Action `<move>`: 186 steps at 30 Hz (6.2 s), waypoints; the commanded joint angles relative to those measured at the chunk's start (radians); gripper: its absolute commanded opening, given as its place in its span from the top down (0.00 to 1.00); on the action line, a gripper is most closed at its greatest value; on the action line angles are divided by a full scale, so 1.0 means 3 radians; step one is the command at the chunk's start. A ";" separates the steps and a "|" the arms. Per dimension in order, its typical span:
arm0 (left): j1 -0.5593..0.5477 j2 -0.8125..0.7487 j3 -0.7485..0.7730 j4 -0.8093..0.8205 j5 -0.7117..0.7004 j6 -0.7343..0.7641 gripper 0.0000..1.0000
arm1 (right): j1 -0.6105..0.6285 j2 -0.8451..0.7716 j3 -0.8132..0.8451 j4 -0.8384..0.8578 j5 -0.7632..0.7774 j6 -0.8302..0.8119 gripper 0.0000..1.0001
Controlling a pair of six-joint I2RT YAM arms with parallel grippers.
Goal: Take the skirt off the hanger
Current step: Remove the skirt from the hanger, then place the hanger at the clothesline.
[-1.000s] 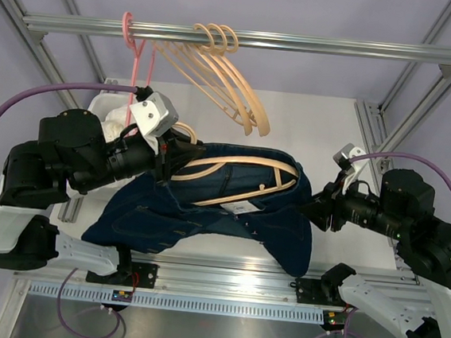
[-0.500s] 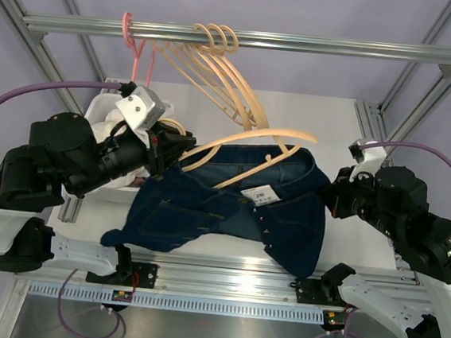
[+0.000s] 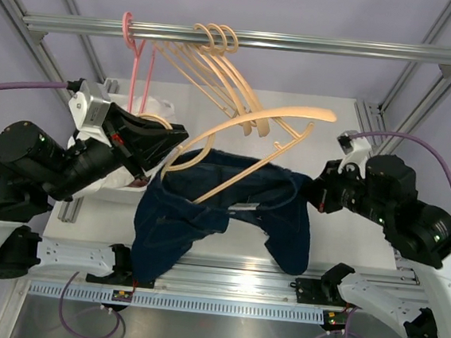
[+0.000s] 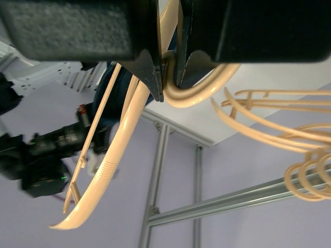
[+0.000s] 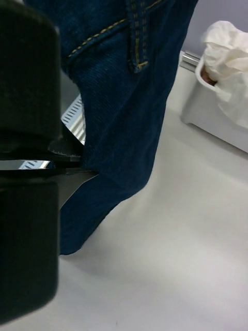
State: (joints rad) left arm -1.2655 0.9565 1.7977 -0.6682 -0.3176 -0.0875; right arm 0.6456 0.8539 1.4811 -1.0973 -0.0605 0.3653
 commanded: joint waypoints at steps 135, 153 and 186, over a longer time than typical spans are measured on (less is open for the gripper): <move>0.0440 0.2753 -0.1861 0.1138 0.0961 -0.0879 0.38 | 0.0016 0.0911 0.1147 -0.0131 0.1199 -0.0373 1.00; 0.0516 0.2559 -0.2331 0.1511 0.1304 -0.0813 1.00 | -0.1226 0.1643 0.1685 0.0559 -0.0589 -0.0497 1.00; 0.0588 0.0872 -0.0286 -0.0416 0.0977 -0.0337 1.00 | -0.1544 0.1469 0.0646 0.0840 -0.0852 -0.0512 0.29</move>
State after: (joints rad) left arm -1.0943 1.2636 1.6310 -0.8200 -0.0391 -0.1913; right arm 0.1867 1.2861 1.6424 -0.8589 -0.3161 0.2321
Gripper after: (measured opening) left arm 0.045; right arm 0.698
